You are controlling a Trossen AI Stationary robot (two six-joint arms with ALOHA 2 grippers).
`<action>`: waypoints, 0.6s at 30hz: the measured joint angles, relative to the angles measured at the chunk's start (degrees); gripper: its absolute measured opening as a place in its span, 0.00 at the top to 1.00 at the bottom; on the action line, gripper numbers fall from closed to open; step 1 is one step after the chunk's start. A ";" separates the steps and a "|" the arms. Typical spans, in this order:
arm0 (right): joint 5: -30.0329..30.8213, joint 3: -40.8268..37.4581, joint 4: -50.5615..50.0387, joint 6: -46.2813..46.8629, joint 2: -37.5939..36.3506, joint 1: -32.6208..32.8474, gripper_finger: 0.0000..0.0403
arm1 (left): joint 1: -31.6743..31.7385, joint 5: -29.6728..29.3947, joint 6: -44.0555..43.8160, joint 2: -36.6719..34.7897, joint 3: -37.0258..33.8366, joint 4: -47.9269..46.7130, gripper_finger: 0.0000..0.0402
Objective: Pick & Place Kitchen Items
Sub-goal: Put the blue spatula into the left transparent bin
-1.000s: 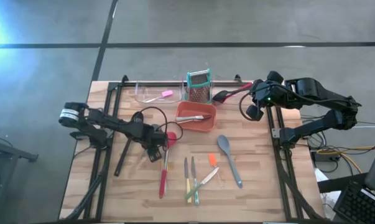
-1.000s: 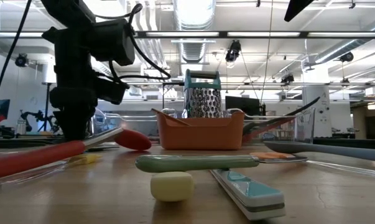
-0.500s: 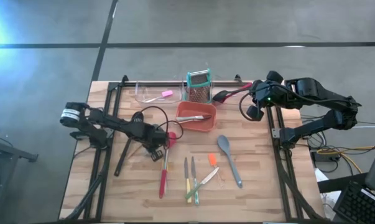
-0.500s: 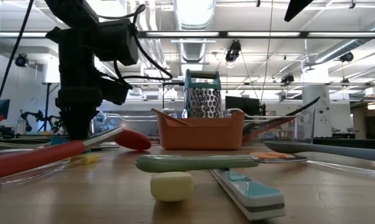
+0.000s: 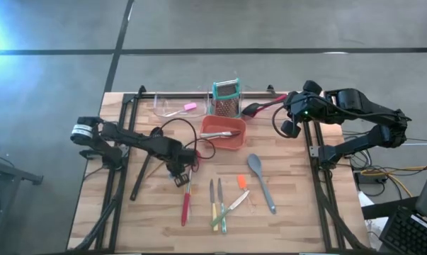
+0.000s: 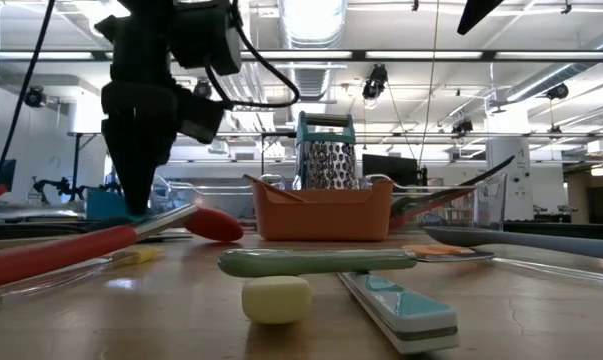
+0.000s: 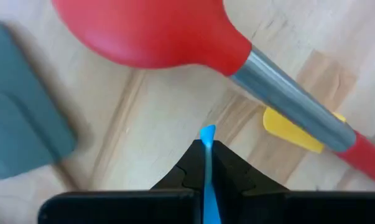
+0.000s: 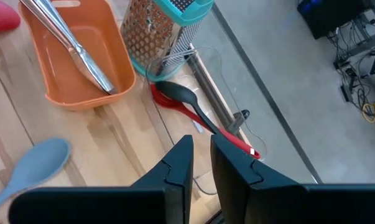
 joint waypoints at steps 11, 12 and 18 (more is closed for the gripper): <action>0.00 0.00 0.01 0.34 0.00 0.00 0.85 | 8.97 -6.98 12.60 -2.80 11.22 -20.05 0.97; 0.00 0.00 0.02 0.34 0.00 0.00 0.85 | 10.61 -8.54 14.57 -2.84 12.81 -21.72 0.97; 0.00 -0.04 0.44 0.52 0.00 0.00 0.86 | 22.41 -19.15 29.16 -2.15 23.59 -24.40 0.97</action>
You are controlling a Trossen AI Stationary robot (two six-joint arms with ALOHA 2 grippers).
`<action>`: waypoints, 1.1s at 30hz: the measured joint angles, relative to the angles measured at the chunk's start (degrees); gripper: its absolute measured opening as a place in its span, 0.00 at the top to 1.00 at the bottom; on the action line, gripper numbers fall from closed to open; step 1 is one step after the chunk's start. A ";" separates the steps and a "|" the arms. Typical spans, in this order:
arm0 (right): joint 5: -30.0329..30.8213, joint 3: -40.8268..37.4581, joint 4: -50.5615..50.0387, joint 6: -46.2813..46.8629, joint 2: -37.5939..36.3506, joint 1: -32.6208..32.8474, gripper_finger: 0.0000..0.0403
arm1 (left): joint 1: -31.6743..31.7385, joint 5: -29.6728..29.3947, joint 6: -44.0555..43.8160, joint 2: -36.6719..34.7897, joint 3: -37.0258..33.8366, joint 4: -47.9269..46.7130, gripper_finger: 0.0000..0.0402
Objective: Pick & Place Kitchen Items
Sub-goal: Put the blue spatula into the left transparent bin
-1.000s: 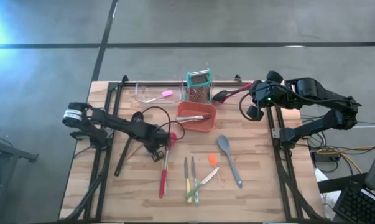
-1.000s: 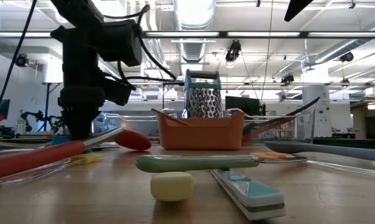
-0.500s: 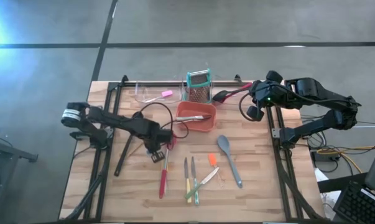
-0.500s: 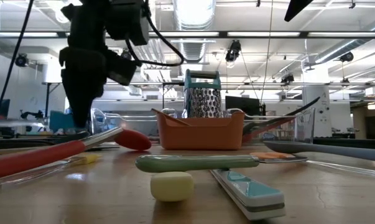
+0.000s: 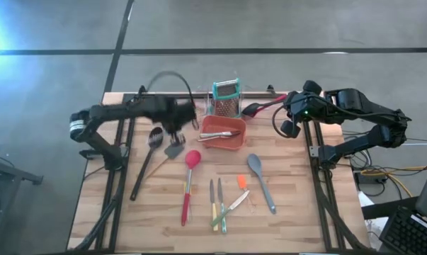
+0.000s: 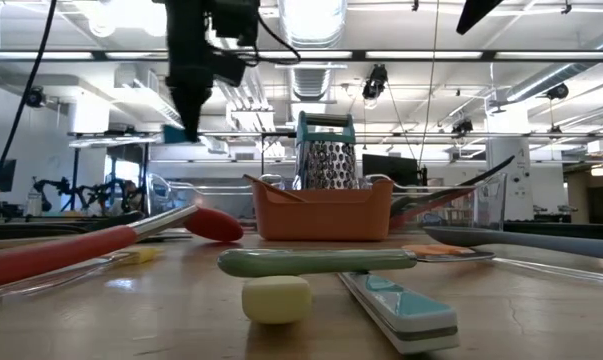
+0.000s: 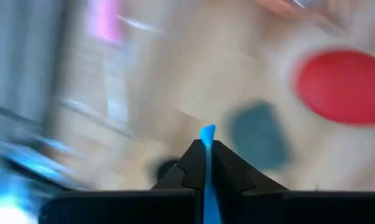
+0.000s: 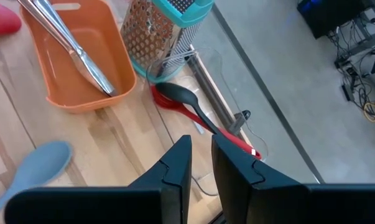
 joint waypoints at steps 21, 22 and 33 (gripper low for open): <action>0.03 -1.03 2.08 0.02 0.00 -1.46 0.85 | 21.98 -2.66 16.87 21.13 24.96 13.14 0.97; 0.00 -1.03 2.08 0.02 0.00 -1.48 0.86 | 22.09 -1.77 16.37 22.02 24.87 13.16 0.97; 0.02 -1.03 2.03 0.41 0.00 -1.61 0.85 | 22.10 1.44 16.06 28.38 24.68 13.66 0.97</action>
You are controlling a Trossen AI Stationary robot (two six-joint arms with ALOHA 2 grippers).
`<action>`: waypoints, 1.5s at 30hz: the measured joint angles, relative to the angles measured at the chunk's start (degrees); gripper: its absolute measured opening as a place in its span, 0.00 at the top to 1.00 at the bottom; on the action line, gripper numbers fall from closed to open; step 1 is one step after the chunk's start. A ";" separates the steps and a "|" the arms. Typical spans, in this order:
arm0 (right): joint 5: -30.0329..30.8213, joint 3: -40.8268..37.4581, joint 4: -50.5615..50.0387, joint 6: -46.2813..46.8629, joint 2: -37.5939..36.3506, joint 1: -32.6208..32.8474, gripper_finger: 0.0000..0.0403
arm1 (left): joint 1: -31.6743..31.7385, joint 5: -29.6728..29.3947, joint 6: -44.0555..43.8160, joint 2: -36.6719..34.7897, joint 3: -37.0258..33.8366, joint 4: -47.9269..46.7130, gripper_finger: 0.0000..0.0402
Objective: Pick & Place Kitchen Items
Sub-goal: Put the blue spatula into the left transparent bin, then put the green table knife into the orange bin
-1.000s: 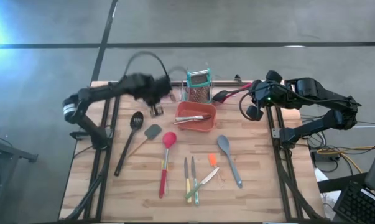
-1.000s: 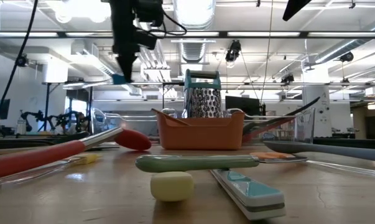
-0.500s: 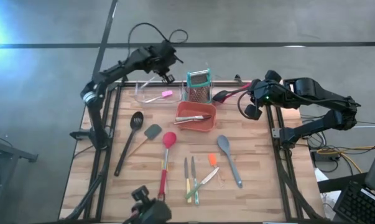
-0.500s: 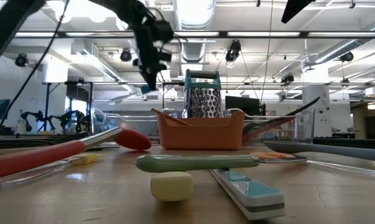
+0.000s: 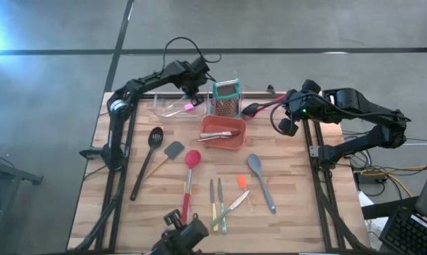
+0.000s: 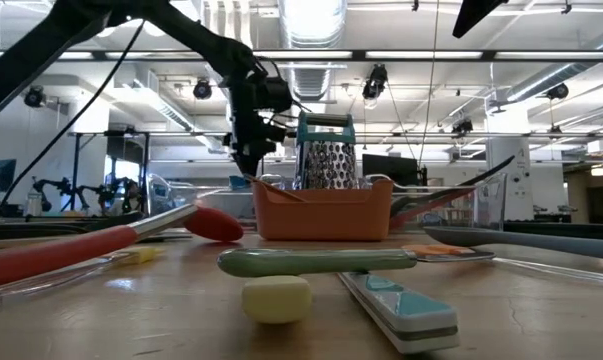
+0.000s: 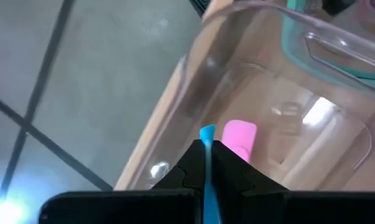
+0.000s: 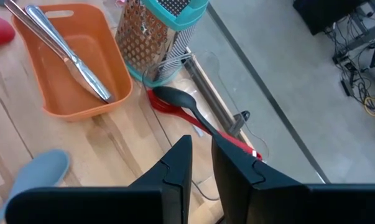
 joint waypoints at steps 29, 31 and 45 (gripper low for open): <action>-0.11 0.00 -0.44 0.48 0.00 -0.05 0.83 | 0.13 4.88 3.29 0.94 -13.77 10.34 0.79; -0.11 0.00 -0.44 0.48 0.00 -0.05 0.83 | 0.13 4.56 3.42 0.94 -13.35 9.52 0.74; -0.11 0.00 -0.41 0.47 0.00 -0.05 0.82 | 0.12 4.13 4.33 -1.23 1.78 -13.11 0.59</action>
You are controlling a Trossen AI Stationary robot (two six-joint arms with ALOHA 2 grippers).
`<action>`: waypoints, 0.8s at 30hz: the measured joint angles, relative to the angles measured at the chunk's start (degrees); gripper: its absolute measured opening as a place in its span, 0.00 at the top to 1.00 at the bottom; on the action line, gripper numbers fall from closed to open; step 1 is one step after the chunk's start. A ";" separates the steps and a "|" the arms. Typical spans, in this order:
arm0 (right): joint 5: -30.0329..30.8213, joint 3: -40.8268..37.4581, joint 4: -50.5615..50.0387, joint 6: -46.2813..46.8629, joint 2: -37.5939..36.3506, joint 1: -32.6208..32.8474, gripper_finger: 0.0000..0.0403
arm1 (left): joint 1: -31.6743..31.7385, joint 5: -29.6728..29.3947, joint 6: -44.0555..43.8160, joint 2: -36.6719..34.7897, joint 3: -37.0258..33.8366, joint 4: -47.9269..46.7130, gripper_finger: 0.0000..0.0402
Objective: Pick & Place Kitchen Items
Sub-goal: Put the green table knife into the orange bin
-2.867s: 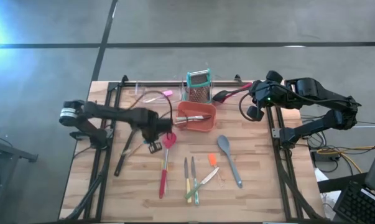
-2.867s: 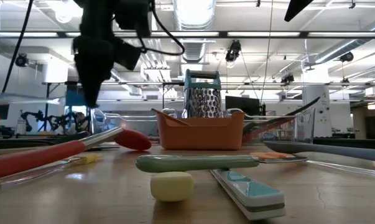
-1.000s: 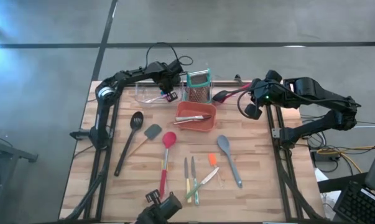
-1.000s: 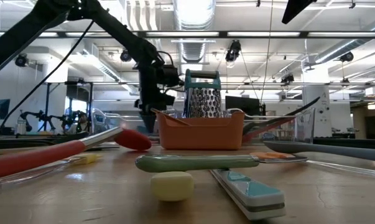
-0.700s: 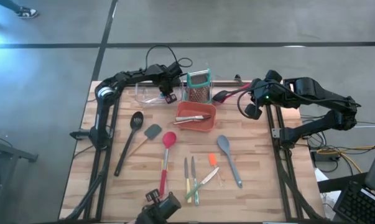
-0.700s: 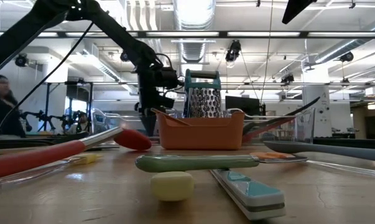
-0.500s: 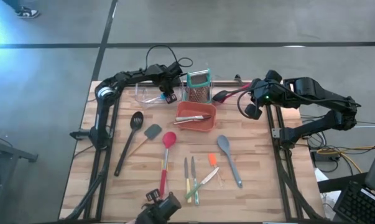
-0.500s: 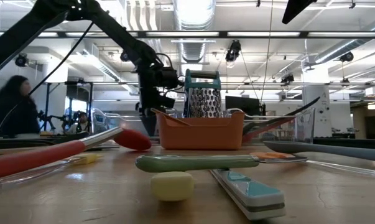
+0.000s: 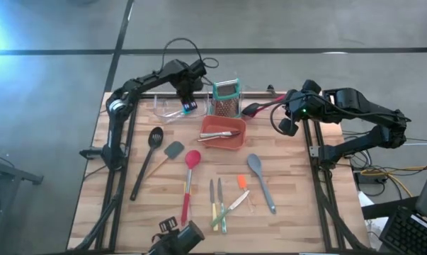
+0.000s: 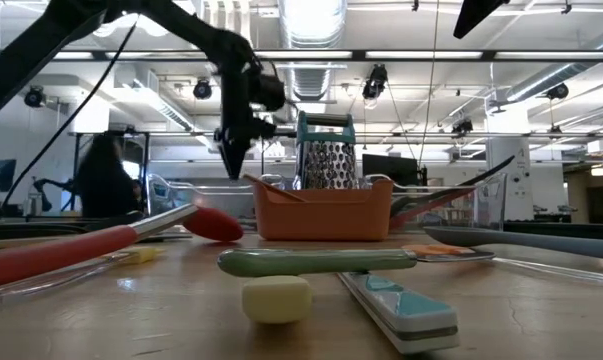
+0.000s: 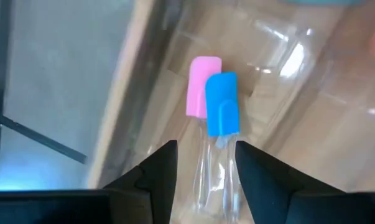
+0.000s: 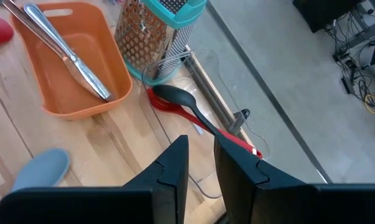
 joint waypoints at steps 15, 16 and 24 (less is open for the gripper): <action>0.02 0.00 0.03 -0.01 0.00 0.00 0.81 | -4.51 0.32 -12.38 -19.04 13.31 -10.76 0.59; 0.02 0.00 0.03 -0.01 0.00 0.00 0.81 | -5.32 0.26 -13.47 -20.67 13.25 -11.32 0.59; 0.04 0.00 0.08 -1.26 0.00 0.00 0.79 | -19.52 -7.15 -22.95 -29.24 13.05 -20.04 0.59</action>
